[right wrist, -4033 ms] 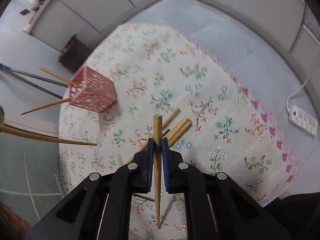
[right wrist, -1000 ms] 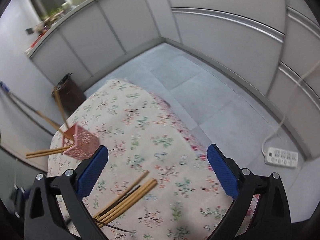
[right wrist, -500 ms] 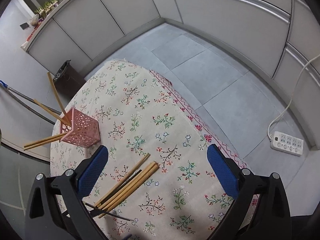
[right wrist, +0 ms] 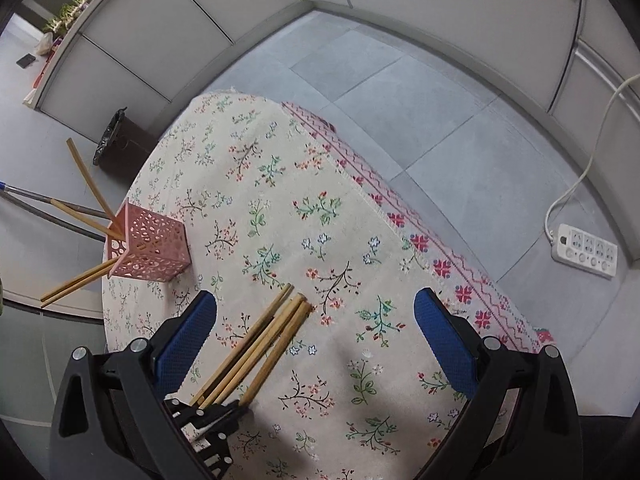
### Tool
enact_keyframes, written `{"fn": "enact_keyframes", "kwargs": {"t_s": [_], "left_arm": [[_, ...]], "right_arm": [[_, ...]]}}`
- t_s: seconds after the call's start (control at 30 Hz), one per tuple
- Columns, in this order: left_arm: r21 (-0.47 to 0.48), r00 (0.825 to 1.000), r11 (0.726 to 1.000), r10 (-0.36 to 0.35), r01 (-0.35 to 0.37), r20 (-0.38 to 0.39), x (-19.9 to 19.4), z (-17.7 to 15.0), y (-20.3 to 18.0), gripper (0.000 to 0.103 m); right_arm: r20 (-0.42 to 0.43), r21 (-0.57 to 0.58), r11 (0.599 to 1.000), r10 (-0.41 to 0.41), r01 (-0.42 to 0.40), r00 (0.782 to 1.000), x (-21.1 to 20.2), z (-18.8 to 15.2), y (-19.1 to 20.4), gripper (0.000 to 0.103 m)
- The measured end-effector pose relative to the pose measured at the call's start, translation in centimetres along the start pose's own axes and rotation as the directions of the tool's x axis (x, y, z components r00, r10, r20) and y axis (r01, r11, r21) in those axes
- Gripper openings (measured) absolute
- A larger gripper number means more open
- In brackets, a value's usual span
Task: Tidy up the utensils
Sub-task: 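Grasp a dark chopstick with the left tool while the right tool grasps a bamboo chopstick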
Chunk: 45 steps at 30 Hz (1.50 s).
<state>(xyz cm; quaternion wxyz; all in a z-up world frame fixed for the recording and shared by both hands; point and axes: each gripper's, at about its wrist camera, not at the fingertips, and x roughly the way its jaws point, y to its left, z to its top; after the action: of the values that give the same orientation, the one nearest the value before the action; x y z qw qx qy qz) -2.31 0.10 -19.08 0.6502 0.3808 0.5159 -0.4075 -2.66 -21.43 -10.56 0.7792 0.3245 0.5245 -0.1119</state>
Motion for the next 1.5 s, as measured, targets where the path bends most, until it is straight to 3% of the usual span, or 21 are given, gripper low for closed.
{"fn": "enact_keyframes", "kwargs": {"t_s": [0.17, 0.27, 0.33, 0.4, 0.53, 0.63, 0.73, 0.8, 0.93, 1.13, 1.5], "left_arm": [[-0.092, 0.985, 0.996, 0.004, 0.012, 0.171, -4.9, -0.3, 1.8, 0.007], [-0.118, 0.954, 0.990, -0.034, 0.072, 0.297, -8.2, -0.9, 1.9, 0.006], [-0.138, 0.945, 0.987, -0.036, 0.085, 0.325, -9.0, -1.0, 0.7, 0.004], [-0.150, 0.947, 0.986, -0.021, 0.073, 0.321, -8.5, -0.6, -0.6, 0.004], [-0.217, 0.947, 0.974, 0.009, 0.064, 0.321, -7.8, -1.1, 1.0, 0.004], [-0.233, 0.929, 0.970, 0.027, 0.064, 0.369, -9.4, -0.8, 0.9, 0.004], [-0.224, 0.910, 0.974, 0.053, 0.045, 0.411, -11.3, -0.7, 0.3, 0.004], [-0.214, 0.902, 0.976, 0.064, 0.032, 0.426, -12.1, -0.9, -0.1, 0.004], [-0.205, 0.889, 0.979, 0.085, 0.011, 0.450, -13.3, -1.0, -0.6, 0.004], [-0.213, 0.874, 0.977, 0.099, 0.005, 0.477, -14.1, -0.8, -0.2, 0.004], [-0.238, 0.875, 0.971, 0.131, -0.018, 0.467, -14.1, -0.9, -0.1, 0.004]], "right_arm": [[-0.069, 0.015, 1.000, 0.014, -0.013, 0.998, 1.7, -0.6, 0.4, 0.096], [-0.102, 0.031, 0.999, 0.034, -0.031, 0.994, 2.5, -1.0, 0.6, 0.096], [-0.102, 0.077, 0.995, 0.069, -0.061, 0.992, 2.6, -1.0, 0.3, 0.096], [-0.089, 0.116, 0.991, 0.075, -0.065, 0.993, 2.5, -0.7, -0.3, 0.096], [-0.101, 0.129, 0.989, 0.085, -0.071, 0.991, 3.2, -0.4, -0.8, 0.096], [-0.128, 0.114, 0.990, 0.093, -0.079, 0.987, 4.6, 0.0, -0.2, 0.095], [-0.158, 0.106, 0.992, 0.079, -0.062, 0.984, 6.6, 0.3, 0.4, 0.080], [-0.210, 0.107, 0.993, 0.079, -0.057, 0.975, 7.7, 0.0, 0.4, 0.062], [-0.251, 0.142, 0.989, 0.085, -0.050, 0.964, 8.2, -1.2, -0.3, 0.058], [-0.210, 0.143, 0.990, 0.016, 0.015, 0.978, 8.4, -0.8, -0.4, 0.034], [-0.227, 0.122, 0.989, -0.056, 0.085, 0.972, 10.1, -0.6, 0.4, 0.030]]}}
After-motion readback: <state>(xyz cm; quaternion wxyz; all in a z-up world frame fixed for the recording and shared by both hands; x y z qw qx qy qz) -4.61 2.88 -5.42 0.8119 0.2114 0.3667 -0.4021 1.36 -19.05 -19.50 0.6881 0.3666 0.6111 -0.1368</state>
